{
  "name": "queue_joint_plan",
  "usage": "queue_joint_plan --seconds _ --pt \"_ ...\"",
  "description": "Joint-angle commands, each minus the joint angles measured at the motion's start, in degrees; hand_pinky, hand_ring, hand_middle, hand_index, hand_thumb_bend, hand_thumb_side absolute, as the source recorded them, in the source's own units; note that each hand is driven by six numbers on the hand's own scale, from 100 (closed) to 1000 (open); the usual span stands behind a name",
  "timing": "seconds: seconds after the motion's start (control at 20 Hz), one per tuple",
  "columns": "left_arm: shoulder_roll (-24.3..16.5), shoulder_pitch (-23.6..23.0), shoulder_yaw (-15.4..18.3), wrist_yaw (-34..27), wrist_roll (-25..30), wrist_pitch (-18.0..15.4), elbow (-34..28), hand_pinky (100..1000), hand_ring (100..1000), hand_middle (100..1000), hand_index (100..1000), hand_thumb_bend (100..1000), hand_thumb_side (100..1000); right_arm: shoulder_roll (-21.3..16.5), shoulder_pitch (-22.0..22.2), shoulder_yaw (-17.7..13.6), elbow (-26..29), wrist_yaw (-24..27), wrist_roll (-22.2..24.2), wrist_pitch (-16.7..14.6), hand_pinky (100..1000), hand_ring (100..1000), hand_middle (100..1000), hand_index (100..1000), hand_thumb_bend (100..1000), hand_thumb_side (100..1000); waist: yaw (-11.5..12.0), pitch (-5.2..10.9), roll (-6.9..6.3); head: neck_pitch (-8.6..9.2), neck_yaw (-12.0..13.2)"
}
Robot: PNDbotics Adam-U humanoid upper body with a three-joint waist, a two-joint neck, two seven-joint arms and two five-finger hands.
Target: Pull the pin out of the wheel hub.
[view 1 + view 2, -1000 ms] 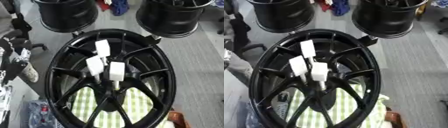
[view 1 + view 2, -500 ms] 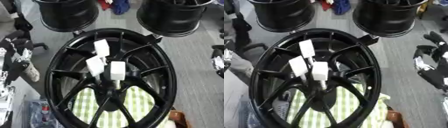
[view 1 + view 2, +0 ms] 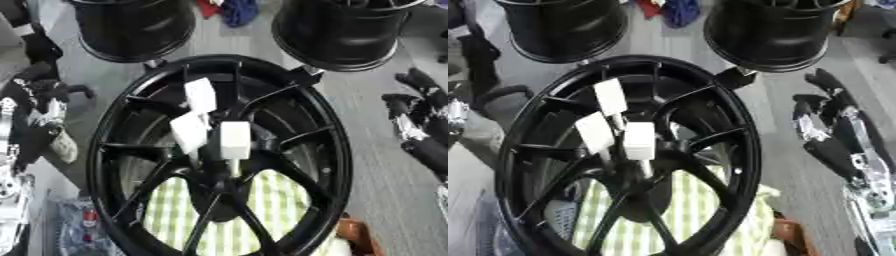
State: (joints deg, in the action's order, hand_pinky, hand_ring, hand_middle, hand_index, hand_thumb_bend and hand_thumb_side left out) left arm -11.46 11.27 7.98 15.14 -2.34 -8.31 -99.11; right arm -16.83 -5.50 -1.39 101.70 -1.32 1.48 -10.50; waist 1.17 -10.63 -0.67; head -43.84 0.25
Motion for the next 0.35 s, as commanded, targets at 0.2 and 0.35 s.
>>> queue_joint_plan --seconds 0.2,0.35 --pt "-0.2 0.6 -0.1 -0.1 0.3 -0.3 -0.4 771 784 815 880 299 599 0.0 0.0 -0.2 -0.3 0.0 0.8 -0.2 837 791 909 985 100 391 -0.2 0.52 -0.13 -0.28 0.3" --pt "-0.2 0.5 -0.1 0.0 0.5 -0.4 -0.3 770 783 814 880 303 599 0.2 0.1 -0.2 -0.4 -0.4 1.4 -0.3 839 794 911 987 100 383 -0.2 0.53 -0.16 -0.28 0.3"
